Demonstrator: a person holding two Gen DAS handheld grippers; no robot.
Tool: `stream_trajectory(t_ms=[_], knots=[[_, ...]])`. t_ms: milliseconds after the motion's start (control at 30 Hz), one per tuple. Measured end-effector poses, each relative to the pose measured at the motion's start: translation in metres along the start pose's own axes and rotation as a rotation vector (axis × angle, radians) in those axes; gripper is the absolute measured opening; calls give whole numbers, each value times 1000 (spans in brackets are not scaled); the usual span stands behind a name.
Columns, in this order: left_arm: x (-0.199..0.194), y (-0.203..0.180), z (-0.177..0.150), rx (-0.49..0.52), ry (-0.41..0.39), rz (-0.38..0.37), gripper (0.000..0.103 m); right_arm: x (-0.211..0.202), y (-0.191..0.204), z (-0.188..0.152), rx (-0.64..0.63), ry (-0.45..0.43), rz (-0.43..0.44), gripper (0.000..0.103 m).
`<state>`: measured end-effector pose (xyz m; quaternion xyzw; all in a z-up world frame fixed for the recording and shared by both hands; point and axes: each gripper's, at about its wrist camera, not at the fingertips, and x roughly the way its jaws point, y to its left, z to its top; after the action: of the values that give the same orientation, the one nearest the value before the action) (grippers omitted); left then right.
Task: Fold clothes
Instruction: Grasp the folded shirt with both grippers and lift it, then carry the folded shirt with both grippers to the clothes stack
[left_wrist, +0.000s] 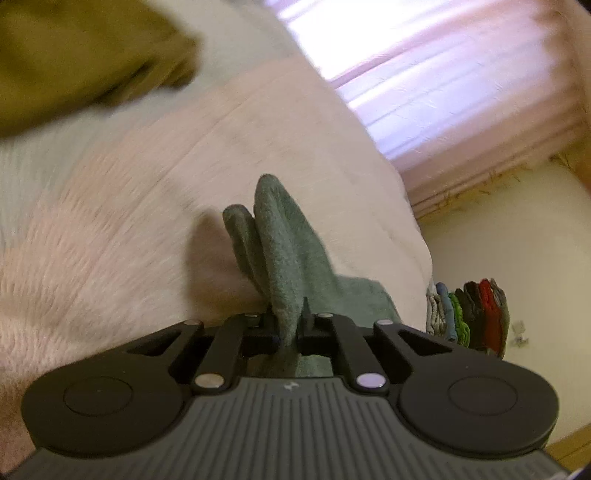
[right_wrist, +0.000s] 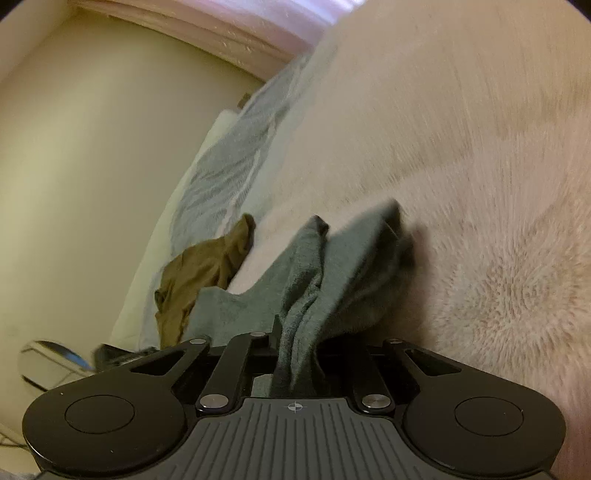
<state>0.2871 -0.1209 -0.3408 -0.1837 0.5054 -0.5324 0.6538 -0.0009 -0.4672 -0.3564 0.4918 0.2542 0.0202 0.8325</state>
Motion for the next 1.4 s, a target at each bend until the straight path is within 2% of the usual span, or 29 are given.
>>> stream_trajectory(t_ms=[67, 167, 333, 500, 633, 733, 833, 1000, 1100, 1233, 1400], knots=[[-6, -21, 5, 52, -11, -10, 4, -21, 29, -4, -81, -58, -40, 7], [-21, -79, 20, 167, -38, -67, 4, -69, 80, -8, -169, -177, -84, 7], [-26, -191, 56, 299, -23, -220, 4, -171, 167, -2, -289, -398, -181, 7], [16, -312, 82, 417, 45, -408, 4, -279, 233, 5, -344, -583, -331, 7], [82, -400, 75, 473, 120, -546, 4, -358, 250, 7, -366, -710, -458, 7], [142, -463, 57, 494, 182, -615, 4, -410, 248, 13, -357, -790, -554, 7], [203, -526, 36, 510, 215, -668, 4, -469, 229, 31, -351, -848, -617, 7], [300, -618, 8, 521, 197, -695, 4, -558, 177, 92, -337, -897, -641, 7], [352, -665, -5, 516, 174, -690, 4, -596, 146, 134, -355, -895, -648, 7], [410, -704, -20, 510, 159, -669, 4, -637, 101, 182, -355, -884, -637, 7], [469, -714, -23, 486, 191, -598, 4, -679, 43, 209, -279, -841, -586, 7]])
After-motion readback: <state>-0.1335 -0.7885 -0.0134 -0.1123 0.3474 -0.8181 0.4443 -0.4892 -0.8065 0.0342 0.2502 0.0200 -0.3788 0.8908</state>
